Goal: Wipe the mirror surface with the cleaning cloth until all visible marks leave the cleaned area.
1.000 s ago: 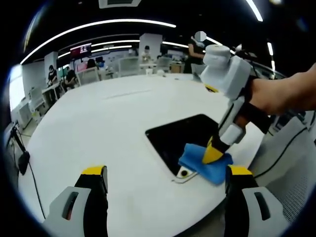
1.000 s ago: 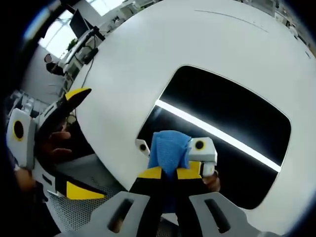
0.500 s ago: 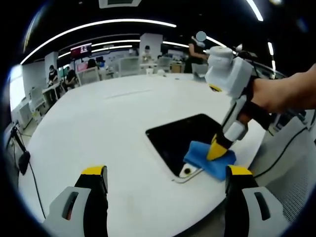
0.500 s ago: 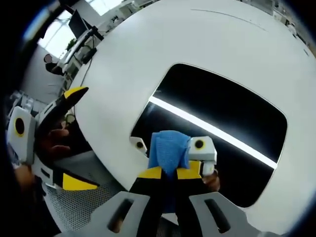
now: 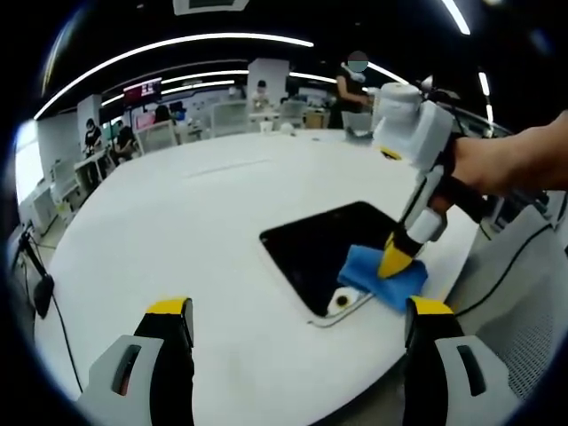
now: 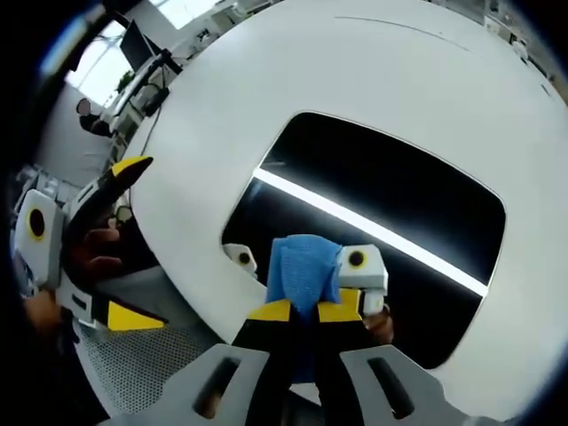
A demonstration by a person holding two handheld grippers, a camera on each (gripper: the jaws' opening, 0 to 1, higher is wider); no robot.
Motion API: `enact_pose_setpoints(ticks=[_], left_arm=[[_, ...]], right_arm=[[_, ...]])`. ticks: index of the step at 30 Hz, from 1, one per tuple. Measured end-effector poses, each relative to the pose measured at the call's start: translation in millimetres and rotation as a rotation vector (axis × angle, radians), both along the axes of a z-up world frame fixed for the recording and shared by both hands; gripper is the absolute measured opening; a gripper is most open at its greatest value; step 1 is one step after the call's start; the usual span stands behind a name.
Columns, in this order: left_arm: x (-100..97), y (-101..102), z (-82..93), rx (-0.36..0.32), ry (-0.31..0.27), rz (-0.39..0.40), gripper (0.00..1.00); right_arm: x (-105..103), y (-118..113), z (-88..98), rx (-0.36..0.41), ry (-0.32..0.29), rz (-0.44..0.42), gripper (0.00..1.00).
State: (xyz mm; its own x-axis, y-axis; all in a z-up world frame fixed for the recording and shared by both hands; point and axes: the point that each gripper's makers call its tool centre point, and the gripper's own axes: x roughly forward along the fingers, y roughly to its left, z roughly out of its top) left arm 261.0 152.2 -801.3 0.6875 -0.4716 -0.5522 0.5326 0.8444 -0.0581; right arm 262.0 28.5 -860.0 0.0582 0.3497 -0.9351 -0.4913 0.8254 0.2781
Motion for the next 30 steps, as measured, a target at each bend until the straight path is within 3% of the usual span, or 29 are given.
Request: enact_pose_setpoints(ticks=[30], left_arm=[[-0.3, -0.7, -0.7, -0.006, 0.009, 0.002, 1.0]], right_arm=[[3.5, -11.0, 0.6, -0.011, -0.001, -0.02, 0.02]])
